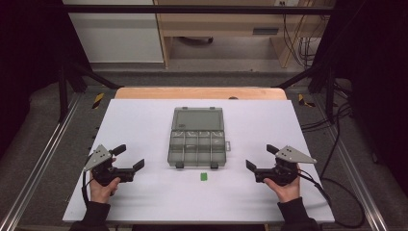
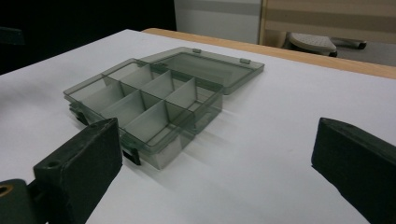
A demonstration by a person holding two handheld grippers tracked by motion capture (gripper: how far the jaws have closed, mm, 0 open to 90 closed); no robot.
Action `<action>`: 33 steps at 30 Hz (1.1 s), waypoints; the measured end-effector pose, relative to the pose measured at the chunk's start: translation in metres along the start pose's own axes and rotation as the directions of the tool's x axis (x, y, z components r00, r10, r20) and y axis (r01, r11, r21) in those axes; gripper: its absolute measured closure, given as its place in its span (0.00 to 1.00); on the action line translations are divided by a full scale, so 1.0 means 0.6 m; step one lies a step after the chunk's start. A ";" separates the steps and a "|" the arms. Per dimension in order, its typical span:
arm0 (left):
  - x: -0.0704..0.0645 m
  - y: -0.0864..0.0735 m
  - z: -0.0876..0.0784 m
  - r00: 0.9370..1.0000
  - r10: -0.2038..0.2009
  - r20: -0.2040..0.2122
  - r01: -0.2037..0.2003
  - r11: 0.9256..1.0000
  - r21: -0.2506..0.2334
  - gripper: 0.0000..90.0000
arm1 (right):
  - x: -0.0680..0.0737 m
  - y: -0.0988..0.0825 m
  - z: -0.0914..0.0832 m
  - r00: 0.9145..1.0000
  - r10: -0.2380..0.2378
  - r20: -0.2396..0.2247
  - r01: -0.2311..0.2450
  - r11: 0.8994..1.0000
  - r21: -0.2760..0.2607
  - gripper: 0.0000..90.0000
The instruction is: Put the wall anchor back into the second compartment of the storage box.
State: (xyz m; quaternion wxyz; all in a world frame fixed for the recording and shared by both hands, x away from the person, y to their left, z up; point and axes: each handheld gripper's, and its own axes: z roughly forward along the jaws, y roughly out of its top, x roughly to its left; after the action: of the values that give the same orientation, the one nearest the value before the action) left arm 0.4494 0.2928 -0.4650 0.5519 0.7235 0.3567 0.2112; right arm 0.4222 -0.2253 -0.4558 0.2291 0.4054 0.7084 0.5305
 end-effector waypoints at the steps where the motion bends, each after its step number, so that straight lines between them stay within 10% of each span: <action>1: 0.000 0.000 0.000 1.000 0.000 0.001 0.000 1.000 -0.001 0.02 | 0.004 0.001 0.002 1.000 0.002 -0.006 -0.002 1.000 0.004 0.03; 18: 0.001 -0.002 0.001 1.000 -0.007 0.003 0.007 1.000 0.001 0.02 | 0.102 0.019 0.065 0.996 -0.008 -0.088 0.019 0.992 0.123 0.04; 33: 0.003 -0.003 0.002 1.000 -0.006 -0.001 0.006 1.000 0.007 0.03 | 0.166 -0.001 0.117 0.992 -0.064 -0.111 0.091 0.962 0.257 0.17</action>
State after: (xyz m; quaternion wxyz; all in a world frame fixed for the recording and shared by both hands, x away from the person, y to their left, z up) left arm 0.4509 0.2933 -0.4671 0.5497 0.7244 0.3601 0.2085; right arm 0.4187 -0.1042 -0.4692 0.1579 0.3767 0.7982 0.4428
